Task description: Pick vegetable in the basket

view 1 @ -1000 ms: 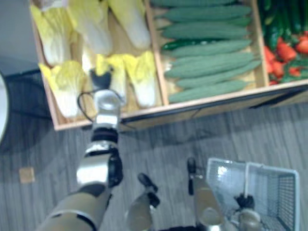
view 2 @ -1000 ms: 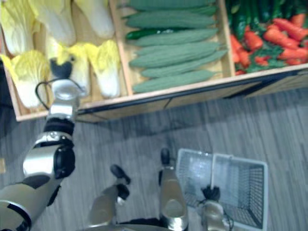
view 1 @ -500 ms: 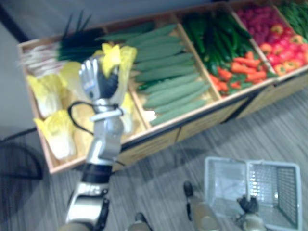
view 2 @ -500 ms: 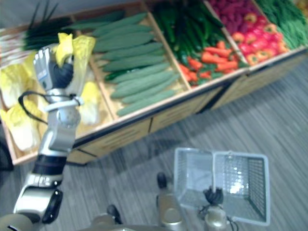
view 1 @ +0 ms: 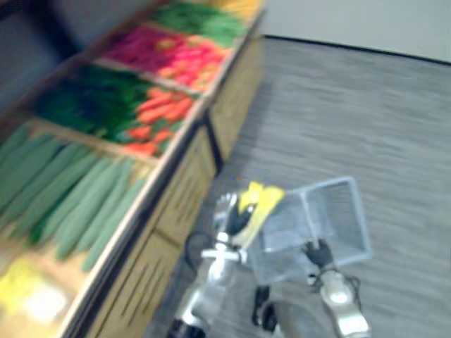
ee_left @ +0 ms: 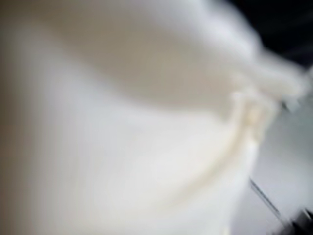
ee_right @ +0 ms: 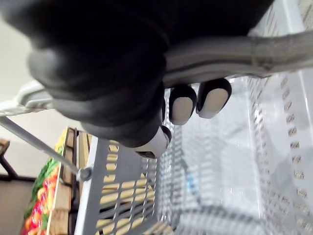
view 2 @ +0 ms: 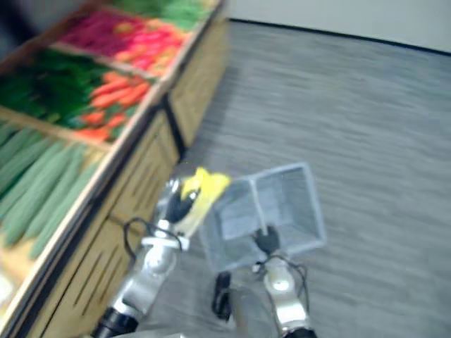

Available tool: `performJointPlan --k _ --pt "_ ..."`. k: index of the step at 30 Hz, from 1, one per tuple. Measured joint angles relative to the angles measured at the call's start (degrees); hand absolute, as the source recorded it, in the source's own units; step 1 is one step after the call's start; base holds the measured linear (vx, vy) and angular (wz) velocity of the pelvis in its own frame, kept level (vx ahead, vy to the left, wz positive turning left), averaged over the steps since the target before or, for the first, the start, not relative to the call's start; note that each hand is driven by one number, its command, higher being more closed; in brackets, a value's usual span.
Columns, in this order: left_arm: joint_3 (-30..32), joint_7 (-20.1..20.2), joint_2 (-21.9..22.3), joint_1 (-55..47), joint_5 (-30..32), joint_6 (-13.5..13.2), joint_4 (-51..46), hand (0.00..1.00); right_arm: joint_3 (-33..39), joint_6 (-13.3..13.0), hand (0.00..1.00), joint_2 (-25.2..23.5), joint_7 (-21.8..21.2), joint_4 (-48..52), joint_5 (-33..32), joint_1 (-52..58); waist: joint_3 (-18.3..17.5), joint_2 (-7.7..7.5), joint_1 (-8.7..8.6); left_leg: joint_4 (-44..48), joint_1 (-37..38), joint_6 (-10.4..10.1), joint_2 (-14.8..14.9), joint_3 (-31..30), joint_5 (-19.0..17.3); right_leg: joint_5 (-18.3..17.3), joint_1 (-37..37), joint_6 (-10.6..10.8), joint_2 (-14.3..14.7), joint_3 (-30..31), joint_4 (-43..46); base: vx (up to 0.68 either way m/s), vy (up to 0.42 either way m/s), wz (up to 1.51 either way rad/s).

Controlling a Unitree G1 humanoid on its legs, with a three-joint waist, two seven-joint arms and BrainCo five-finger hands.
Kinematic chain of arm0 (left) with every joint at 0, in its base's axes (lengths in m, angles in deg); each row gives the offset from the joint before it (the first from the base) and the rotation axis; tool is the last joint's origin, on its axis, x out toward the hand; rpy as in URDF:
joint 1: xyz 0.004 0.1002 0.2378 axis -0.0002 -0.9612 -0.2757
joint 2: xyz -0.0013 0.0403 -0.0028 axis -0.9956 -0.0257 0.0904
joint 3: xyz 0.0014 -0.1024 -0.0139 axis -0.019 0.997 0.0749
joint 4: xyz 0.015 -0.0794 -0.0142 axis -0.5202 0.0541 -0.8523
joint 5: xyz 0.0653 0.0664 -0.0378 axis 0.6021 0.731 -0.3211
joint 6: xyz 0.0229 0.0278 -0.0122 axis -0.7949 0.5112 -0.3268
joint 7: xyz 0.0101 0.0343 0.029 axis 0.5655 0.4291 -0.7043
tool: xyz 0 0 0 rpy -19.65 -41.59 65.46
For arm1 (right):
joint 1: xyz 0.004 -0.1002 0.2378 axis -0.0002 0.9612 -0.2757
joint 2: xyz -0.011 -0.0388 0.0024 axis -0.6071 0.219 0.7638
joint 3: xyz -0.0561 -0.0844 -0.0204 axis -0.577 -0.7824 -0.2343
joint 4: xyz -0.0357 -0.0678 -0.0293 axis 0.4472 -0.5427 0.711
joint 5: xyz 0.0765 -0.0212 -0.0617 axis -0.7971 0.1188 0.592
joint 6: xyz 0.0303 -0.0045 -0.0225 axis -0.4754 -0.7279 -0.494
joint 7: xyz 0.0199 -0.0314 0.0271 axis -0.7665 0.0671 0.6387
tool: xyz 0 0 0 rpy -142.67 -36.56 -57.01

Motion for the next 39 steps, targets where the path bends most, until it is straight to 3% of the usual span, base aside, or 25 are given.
performJointPlan --k 1,4,6,8,11,12,13,14,15,16,17,18,19,20,22,25,26,27,28,30,32,34,35,37,39 --pt "-1.08 0.36 0.26 -0.04 -0.01 -0.43 2.30 1.00 -0.96 -0.29 1.00 0.01 -0.27 0.92 -0.01 0.21 0.86 0.22 -0.03 2.11 -3.03 -1.65 -0.46 -4.06 -0.98 -2.05 2.82 -0.11 0.63 3.78 -0.66 0.30 -0.048 -1.13" --pt "-2.62 1.16 1.99 -1.58 -0.06 -0.57 4.94 1.00 -2.29 -0.12 1.00 0.33 -0.36 3.16 -0.61 -0.19 1.13 -0.97 0.48 1.37 -12.21 -0.77 -3.02 -5.72 -2.38 -2.32 6.91 -0.57 1.42 8.66 -4.01 0.21 -0.068 -0.80" --pt "-3.07 1.37 2.15 -2.90 -0.04 -0.55 5.04 1.00 -3.80 -0.11 1.00 0.62 -0.36 3.83 -1.31 -0.21 1.28 -1.33 1.72 -5.26 -14.82 -1.16 -4.50 -4.99 -1.02 -2.32 10.12 -0.54 1.45 10.85 -6.77 0.23 -0.035 -0.70" --pt "-3.79 1.56 2.21 -3.47 0.00 -0.45 5.04 1.00 -5.22 -0.11 1.00 1.50 -0.52 5.98 -2.09 -0.08 1.14 -1.17 2.40 -13.82 -15.67 -0.69 -5.03 -2.26 3.28 -2.01 12.56 0.32 1.57 11.58 -9.06 0.25 0.004 -0.39" --pt "-4.34 2.45 2.39 -3.52 0.10 -0.29 5.42 1.00 -6.42 -0.11 1.00 1.82 -0.70 10.76 -2.26 0.03 0.26 -2.52 3.63 -21.18 -15.16 2.80 -7.15 -0.15 8.59 -5.91 14.40 2.61 1.43 13.07 -7.20 0.42 0.055 -0.21" --pt "-4.66 2.49 2.30 -3.51 0.14 0.12 6.79 1.00 -6.45 -0.13 1.00 1.32 -0.90 12.10 -2.36 0.40 -0.73 -4.41 3.73 -23.24 -13.25 4.67 -9.49 0.94 9.99 -8.20 14.36 5.36 -0.24 13.00 -3.65 0.49 0.078 -0.12" --pt "-4.76 2.49 2.42 -3.19 0.18 0.78 8.18 1.00 -6.26 -0.17 1.00 1.23 -1.24 13.50 -2.63 0.90 -1.00 -4.86 3.73 -26.31 -10.62 5.26 -11.06 0.96 11.46 -9.13 13.02 6.96 -1.05 12.34 1.84 0.58 0.118 -0.18" --pt "-4.74 2.52 1.85 -3.03 0.29 1.19 9.78 0.00 -6.38 -0.20 1.00 0.66 -1.90 14.67 -3.59 1.15 -1.03 -6.25 3.65 -30.12 -6.58 6.43 -12.51 0.74 16.22 -9.92 9.64 8.33 -2.91 11.53 13.67 0.38 0.089 -0.14" --pt "-4.83 2.55 1.02 -2.90 0.39 1.71 10.72 0.00 -6.36 -0.21 1.00 0.11 -2.23 14.89 -4.32 1.43 -1.35 -7.33 3.40 -31.28 -4.87 6.58 -13.47 0.57 16.31 -9.09 7.31 9.56 -4.23 10.95 20.19 0.46 0.086 0.04" --pt "-5.29 2.58 -0.05 -1.84 0.50 3.11 13.13 0.00 -6.32 -0.54 1.00 -0.48 -2.79 15.72 -5.95 2.20 -1.37 -8.04 2.47 -33.60 -1.34 6.53 -14.25 -0.58 15.84 -6.63 3.11 9.17 -7.42 9.04 31.66 0.46 0.039 0.39" --pt "-5.12 2.57 -0.65 -0.66 0.54 4.21 14.70 0.00 -6.36 -0.68 1.00 -0.60 -3.14 16.64 -7.91 2.85 -1.24 -7.72 1.71 -34.80 1.41 6.41 -14.01 -2.43 15.30 -8.67 1.33 5.98 -9.72 6.95 35.26 0.45 0.018 0.50" --pt "-4.79 2.49 -0.93 -0.23 0.54 4.89 14.84 0.00 -6.40 -0.84 1.00 -0.90 -3.25 16.84 -9.25 3.03 -1.22 -7.68 1.30 -35.15 2.50 6.35 -13.76 -3.04 15.24 -9.05 0.73 5.37 -10.82 6.18 35.00 0.44 -0.016 0.45" --pt "-4.42 2.40 -1.08 0.43 0.54 5.29 15.10 0.00 -6.38 -0.93 1.00 -1.21 -3.23 17.09 -9.93 3.32 -1.21 -7.61 1.18 -35.15 3.22 6.07 -13.27 -3.70 14.98 -9.17 0.15 5.18 -11.62 5.53 33.78 0.43 -0.069 0.52" --pt "-4.03 1.84 -1.28 3.63 0.84 5.68 17.18 0.00 -6.54 -2.30 1.00 -1.26 -4.46 17.67 -13.47 4.55 -0.91 -6.20 1.19 -35.16 4.83 4.43 -10.89 -5.94 12.94 -8.92 -1.63 5.59 -11.47 5.67 24.68 0.49 -0.140 0.55" --pt "-4.06 1.32 -1.58 7.26 2.38 5.84 20.43 0.00 -7.03 -2.75 1.00 -1.15 -5.48 18.89 -15.27 5.82 -0.94 -6.18 0.62 -35.23 4.89 3.30 -9.44 -8.13 11.89 -6.48 -3.30 8.11 -11.25 9.54 9.92 0.46 -0.253 0.73" --pt "-3.93 0.10 -1.56 9.98 2.77 7.01 24.28 0.00 -7.19 -2.87 1.00 -0.87 -6.97 19.77 -17.61 8.01 -1.09 -6.13 -0.38 -34.74 7.24 -1.39 -7.13 -10.91 7.74 2.92 -3.24 10.66 -10.55 19.81 -8.67 0.42 -0.318 0.52" --pt "-3.96 -0.02 -1.32 9.59 3.36 7.00 24.95 0.00 -8.15 -2.83 1.00 -0.13 -7.22 19.82 -18.84 9.76 -1.14 -5.74 -0.25 -33.47 9.09 -2.76 -5.71 -11.87 4.34 7.26 -2.61 13.20 -10.47 20.04 -6.36 0.48 -0.404 0.34" --pt "-3.96 -0.02 -0.93 9.26 4.20 7.05 25.59 0.00 -8.73 -2.76 1.00 0.32 -7.30 19.82 -20.23 10.56 -1.47 -4.43 -0.41 -31.94 9.41 -3.23 -3.98 -12.18 2.76 7.24 -2.56 12.92 -9.40 19.15 -3.69 0.52 -0.392 0.33" --pt "-3.63 -0.03 0.28 9.04 4.83 7.04 26.46 0.00 -9.18 -2.74 1.00 2.24 -8.30 19.74 -22.73 11.74 -2.53 -2.11 -0.52 -24.31 6.85 -3.20 -1.06 -12.09 2.02 3.74 -2.33 11.14 -7.31 17.00 -1.56 0.51 -0.376 0.47" --pt "-2.36 -0.11 2.30 9.79 4.81 6.93 26.43 0.00 -8.99 -2.72 1.00 3.43 -9.02 19.78 -25.29 11.83 -2.00 -1.30 -1.01 -5.57 -2.81 0.57 3.07 -11.79 5.04 2.53 0.99 8.88 -6.21 13.77 -3.02 0.49 -0.363 0.52" --pt "-1.79 -0.16 3.89 9.19 4.73 6.57 25.88 0.00 -7.69 -2.54 1.00 3.68 -9.08 19.64 -25.37 13.42 -1.05 -1.62 -1.10 5.55 -7.10 -0.44 4.95 -5.98 4.78 2.18 9.70 7.48 -6.77 9.10 -6.63 0.46 -0.287 0.70" --pt "-1.20 -0.53 3.82 8.55 4.51 6.30 21.82 0.00 -4.47 -2.70 1.00 3.57 -9.32 19.64 -25.14 14.91 -1.02 -1.97 -0.84 3.11 -9.07 -0.33 3.53 2.50 4.30 2.03 13.98 7.31 -7.89 5.15 -10.04 0.42 -0.216 0.79" --pt "-0.23 -0.90 3.87 8.11 4.38 6.16 19.41 0.00 -1.69 -2.73 1.00 3.55 -9.28 19.59 -24.61 15.08 -1.47 -1.22 -0.53 0.52 -10.04 -0.16 3.13 7.99 4.38 2.02 15.16 7.33 -8.19 3.25 -11.65 0.41 -0.157 0.87" --pt "1.80 -1.65 4.08 6.91 3.99 5.72 15.55 0.00 6.59 -2.78 1.00 3.51 -8.47 16.98 -23.54 15.16 -2.48 0.47 -0.55 -7.04 -10.05 4.14 2.89 24.52 8.17 1.26 17.82 8.49 -8.54 -2.24 -13.50 0.30 -0.057 0.99" --pt "2.28 -1.73 4.15 5.20 3.69 5.24 13.17 0.00 12.26 -2.46 1.00 3.38 -6.29 12.72 -21.73 15.10 -3.14 1.25 -1.76 -12.45 -8.92 8.74 1.32 32.28 10.20 -0.55 20.55 10.11 -8.50 -7.49 -13.28 0.30 -0.020 1.51"
